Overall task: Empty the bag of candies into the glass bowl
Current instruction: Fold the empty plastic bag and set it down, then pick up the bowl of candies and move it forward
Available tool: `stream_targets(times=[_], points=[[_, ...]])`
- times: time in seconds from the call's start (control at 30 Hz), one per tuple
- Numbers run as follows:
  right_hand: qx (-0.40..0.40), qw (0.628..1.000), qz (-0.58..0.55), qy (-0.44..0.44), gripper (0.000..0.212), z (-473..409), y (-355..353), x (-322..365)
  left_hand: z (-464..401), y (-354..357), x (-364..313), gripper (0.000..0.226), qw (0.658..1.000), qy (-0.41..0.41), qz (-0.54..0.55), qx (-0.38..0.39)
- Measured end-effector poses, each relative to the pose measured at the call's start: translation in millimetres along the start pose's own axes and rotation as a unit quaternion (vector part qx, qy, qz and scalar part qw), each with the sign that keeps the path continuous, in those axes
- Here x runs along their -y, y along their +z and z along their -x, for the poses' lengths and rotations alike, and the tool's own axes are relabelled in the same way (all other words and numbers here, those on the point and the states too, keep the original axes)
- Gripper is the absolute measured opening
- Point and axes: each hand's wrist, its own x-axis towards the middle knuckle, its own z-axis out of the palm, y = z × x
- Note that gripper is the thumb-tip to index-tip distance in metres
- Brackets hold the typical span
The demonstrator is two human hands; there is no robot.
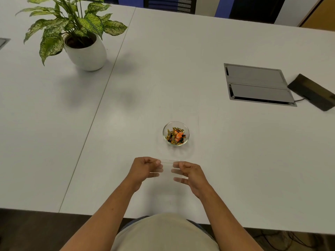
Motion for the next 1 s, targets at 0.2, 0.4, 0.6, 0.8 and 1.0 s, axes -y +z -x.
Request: stream_targets(times=[0.2,0.4,0.6,0.8,1.0], points=[[-0.073,0.997,0.012,0.002,0.011,-7.2,-6.2,-4.9,-6.8,0.6,10.3,0.016,0.997,0.008,-0.039,-0.067],[-0.105,0.991,0.081,-0.016,0.011,-16.4,-11.1,-15.2,-15.2,6.9,18.5,0.013,0.994,-0.001,-0.085,-0.076],[-0.126,0.983,0.134,-0.031,0.016,-24.8,-9.1,-15.7,-22.9,15.6,23.9,0.012,0.988,-0.005,-0.117,-0.104],[-0.146,0.97,0.192,-0.023,0.021,-33.2,-12.4,-17.9,-32.8,20.1,24.5,0.017,0.981,0.002,-0.16,-0.113],[-0.181,0.946,0.262,-0.056,0.042,-37.2,-17.1,-5.3,-40.1,19.1,13.2,0.035,0.966,0.015,-0.225,-0.127]])
